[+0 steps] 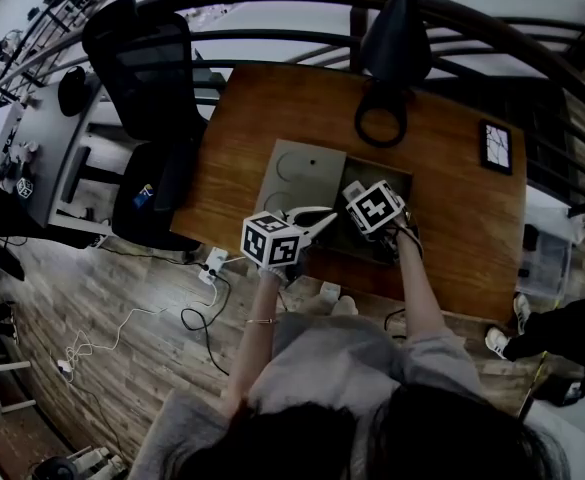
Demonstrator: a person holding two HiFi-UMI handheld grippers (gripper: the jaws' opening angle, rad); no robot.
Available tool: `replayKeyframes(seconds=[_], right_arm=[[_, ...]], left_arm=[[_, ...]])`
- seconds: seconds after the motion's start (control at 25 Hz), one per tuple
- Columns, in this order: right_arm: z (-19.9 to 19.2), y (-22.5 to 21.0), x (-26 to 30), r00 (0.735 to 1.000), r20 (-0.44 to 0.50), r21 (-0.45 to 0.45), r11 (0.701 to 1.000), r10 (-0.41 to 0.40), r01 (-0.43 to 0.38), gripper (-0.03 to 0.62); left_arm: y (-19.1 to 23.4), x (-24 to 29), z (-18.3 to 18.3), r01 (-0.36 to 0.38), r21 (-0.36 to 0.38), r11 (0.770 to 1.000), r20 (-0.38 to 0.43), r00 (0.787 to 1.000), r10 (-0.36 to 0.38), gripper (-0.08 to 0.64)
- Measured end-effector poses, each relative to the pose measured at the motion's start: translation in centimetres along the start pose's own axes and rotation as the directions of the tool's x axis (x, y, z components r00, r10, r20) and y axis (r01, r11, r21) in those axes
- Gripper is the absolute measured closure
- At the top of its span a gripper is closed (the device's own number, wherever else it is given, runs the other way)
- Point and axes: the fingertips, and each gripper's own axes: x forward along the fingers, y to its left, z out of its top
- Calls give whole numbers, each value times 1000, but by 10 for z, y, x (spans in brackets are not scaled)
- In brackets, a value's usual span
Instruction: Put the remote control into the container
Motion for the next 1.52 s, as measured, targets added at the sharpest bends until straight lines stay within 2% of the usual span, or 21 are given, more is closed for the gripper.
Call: replayKeyframes(seconds=[0.56, 1.12, 1.32, 1.52], right_arm=[[-5, -4, 1, 999, -33, 4, 1000, -21, 21, 339], [-9, 4, -2, 999, 20, 29, 999, -26, 26, 339], [-3, 4, -11, 996, 89, 25, 999, -26, 24, 339], [18, -2, -32, 969, 246, 54, 998, -36, 24, 339]], left_arm=[[1, 1, 1, -5, -1, 1000, -6, 1000, 5, 557], [-4, 0, -1, -3, -2, 1000, 3, 1000, 3, 557], [-7, 1, 0, -1, 5, 1000, 7, 1000, 1, 557], [-12, 1, 3, 3, 18, 1000, 16, 1000, -4, 557]])
